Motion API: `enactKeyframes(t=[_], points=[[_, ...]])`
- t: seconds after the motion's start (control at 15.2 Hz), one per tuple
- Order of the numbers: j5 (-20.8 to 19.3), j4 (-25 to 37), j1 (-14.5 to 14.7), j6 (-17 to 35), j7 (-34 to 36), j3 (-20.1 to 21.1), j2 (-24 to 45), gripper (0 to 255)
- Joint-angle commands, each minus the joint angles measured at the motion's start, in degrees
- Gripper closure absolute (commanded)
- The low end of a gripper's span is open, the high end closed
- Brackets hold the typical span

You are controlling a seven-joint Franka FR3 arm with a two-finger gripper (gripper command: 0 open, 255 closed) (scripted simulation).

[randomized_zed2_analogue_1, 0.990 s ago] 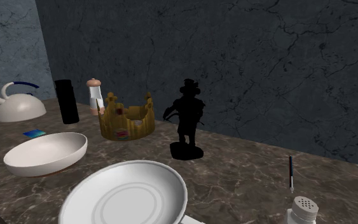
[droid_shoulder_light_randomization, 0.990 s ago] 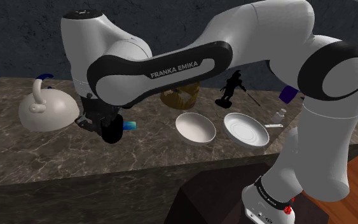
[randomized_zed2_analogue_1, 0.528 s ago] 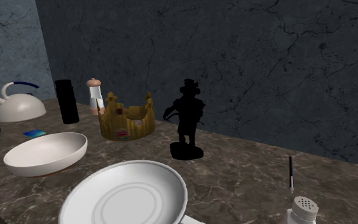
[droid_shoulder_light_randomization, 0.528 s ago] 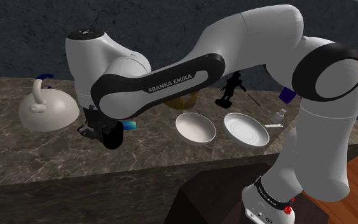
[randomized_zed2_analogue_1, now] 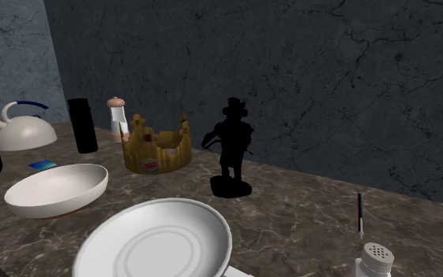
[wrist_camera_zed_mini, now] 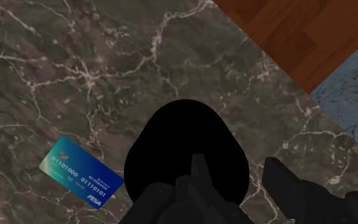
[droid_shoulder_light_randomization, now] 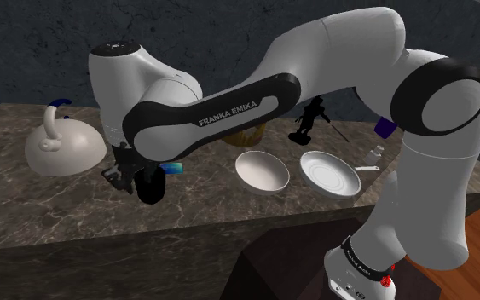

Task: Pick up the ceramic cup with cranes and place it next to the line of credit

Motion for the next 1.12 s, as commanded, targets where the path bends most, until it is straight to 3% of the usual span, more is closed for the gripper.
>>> enactKeyframes(t=[0.0, 0.26, 0.53, 1.06], points=[[0.0, 0.0, 0.0, 0.0, 0.0, 0.0, -0.01, 0], [0.0, 0.0, 0.0, 0.0, 0.0, 0.0, -0.01, 0], [1.06, 3.7, 0.09, -6.09, -0.7, 0.56, -2.51, 0], [1.06, 3.7, 0.09, -6.08, -0.7, 0.56, -2.51, 0]])
